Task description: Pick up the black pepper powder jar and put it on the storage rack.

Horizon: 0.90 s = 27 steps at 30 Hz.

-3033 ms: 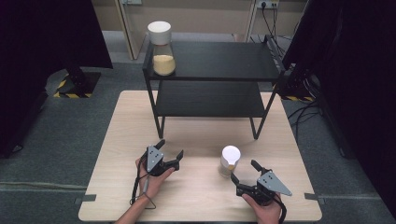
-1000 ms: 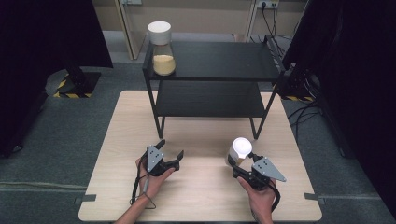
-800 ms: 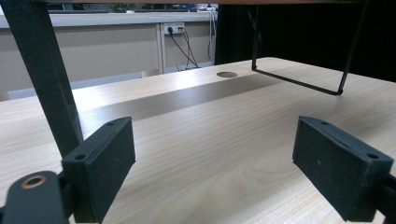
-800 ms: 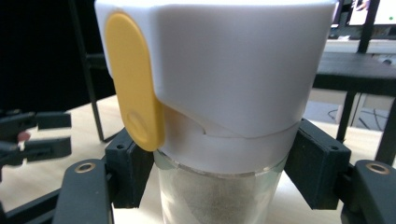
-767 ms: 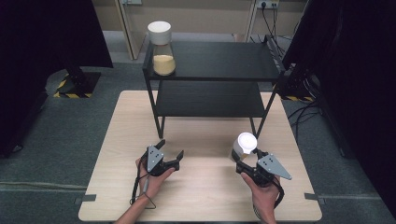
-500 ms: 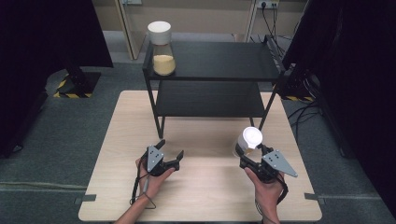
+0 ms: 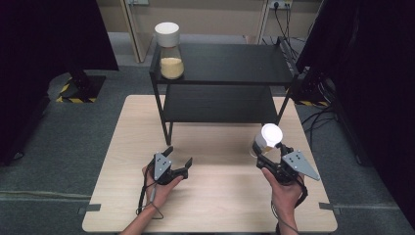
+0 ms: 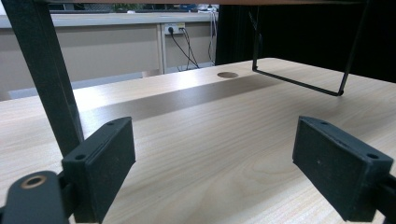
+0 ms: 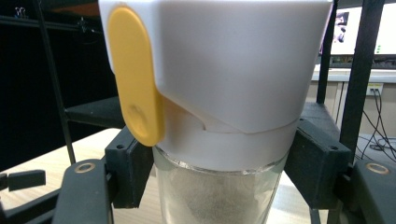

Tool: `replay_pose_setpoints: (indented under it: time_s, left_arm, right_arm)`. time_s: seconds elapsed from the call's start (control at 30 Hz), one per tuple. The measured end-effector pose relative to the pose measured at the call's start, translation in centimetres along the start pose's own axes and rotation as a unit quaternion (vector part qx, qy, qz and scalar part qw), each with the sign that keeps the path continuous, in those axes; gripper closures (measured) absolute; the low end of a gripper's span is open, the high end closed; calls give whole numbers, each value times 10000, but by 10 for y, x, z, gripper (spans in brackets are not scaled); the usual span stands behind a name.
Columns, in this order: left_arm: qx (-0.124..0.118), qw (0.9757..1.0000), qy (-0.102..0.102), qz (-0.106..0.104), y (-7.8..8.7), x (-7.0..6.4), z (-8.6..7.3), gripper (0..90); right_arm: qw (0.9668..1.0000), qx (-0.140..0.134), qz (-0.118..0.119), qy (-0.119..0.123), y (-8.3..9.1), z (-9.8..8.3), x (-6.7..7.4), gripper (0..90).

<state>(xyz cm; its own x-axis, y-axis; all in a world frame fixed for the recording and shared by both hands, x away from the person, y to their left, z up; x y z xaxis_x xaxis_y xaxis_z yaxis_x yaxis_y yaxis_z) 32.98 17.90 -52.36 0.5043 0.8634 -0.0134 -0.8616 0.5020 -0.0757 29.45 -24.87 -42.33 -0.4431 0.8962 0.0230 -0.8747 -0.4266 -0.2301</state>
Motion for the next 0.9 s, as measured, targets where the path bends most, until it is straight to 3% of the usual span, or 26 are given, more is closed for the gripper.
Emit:
replay_pose_setpoints:
  time_s: [0.9]
  left_arm:
    - [1,10000,13,12,0,0,0,127]
  right_arm:
    - [9994,-303,-129,45,-19,33,-7,309]
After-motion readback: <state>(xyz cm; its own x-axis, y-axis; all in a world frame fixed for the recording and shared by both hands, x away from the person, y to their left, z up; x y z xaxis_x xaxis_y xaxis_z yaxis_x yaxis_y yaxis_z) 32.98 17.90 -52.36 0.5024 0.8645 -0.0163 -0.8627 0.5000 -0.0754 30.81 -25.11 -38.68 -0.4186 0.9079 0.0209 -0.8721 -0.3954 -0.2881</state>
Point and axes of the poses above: each handheld gripper's, and its own axes: y roughly backward along the jaws, z roughly out of its top, x roughly to its left, the point moved 8 cm from there along -y, roughly forward along the jaws, and after that the axes turned 12 degrees about -x, right-handed, at the moved point
